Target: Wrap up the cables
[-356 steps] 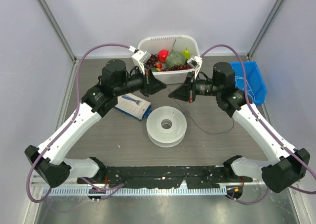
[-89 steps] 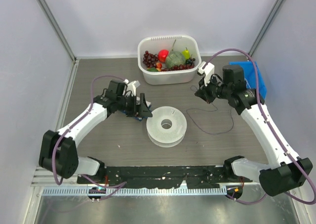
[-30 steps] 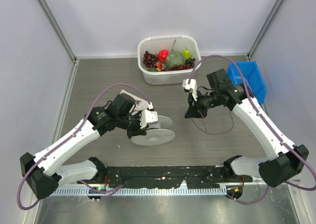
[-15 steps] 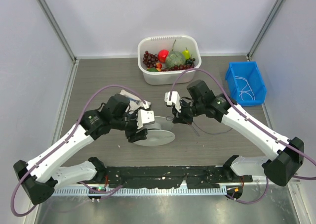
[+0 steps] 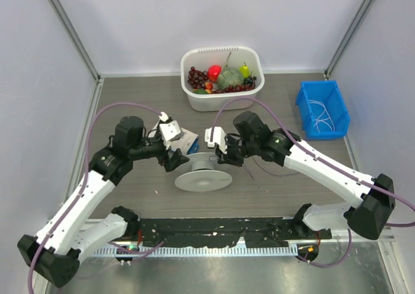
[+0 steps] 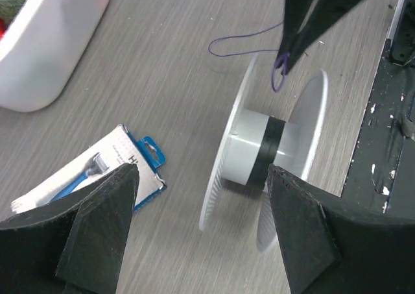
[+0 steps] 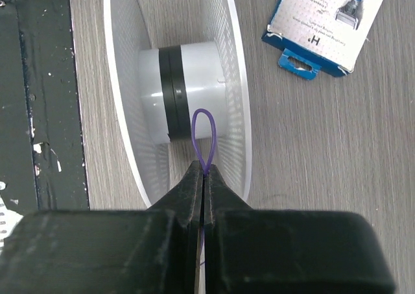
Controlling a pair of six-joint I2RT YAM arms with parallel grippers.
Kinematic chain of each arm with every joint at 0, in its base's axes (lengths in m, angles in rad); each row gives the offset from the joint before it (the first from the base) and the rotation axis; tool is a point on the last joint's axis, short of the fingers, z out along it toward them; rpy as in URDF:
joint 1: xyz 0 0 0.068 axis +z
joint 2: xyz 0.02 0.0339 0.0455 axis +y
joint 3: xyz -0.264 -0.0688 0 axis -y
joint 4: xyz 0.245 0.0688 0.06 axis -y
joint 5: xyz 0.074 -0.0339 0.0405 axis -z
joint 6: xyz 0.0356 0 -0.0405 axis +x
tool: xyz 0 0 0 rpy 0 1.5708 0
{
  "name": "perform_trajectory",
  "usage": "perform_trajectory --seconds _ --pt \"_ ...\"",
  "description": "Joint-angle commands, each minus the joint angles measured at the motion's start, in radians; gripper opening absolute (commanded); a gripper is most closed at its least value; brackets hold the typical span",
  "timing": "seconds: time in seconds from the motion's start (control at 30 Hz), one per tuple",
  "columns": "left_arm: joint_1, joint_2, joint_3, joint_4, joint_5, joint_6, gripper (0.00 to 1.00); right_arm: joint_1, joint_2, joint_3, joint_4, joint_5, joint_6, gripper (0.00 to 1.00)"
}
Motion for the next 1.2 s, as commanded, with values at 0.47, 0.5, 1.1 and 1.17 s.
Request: perform_trajectory --seconds 0.47,0.5,1.1,1.17 --pt "0.007 0.149 -0.169 0.343 0.337 0.072 0.75 0.105 0.057 -0.064 0.219 0.252 0.107 0.01" --pt "0.007 0.154 -0.175 0.354 0.337 0.072 0.75 0.105 0.057 -0.066 0.223 0.252 0.108 0.01" --pt "0.001 0.269 -0.180 0.487 0.359 0.006 0.54 0.124 0.068 -0.075 0.253 0.241 0.088 0.01" --pt "-0.005 0.272 -0.180 0.497 0.357 -0.006 0.53 0.125 0.071 -0.077 0.254 0.246 0.085 0.01"
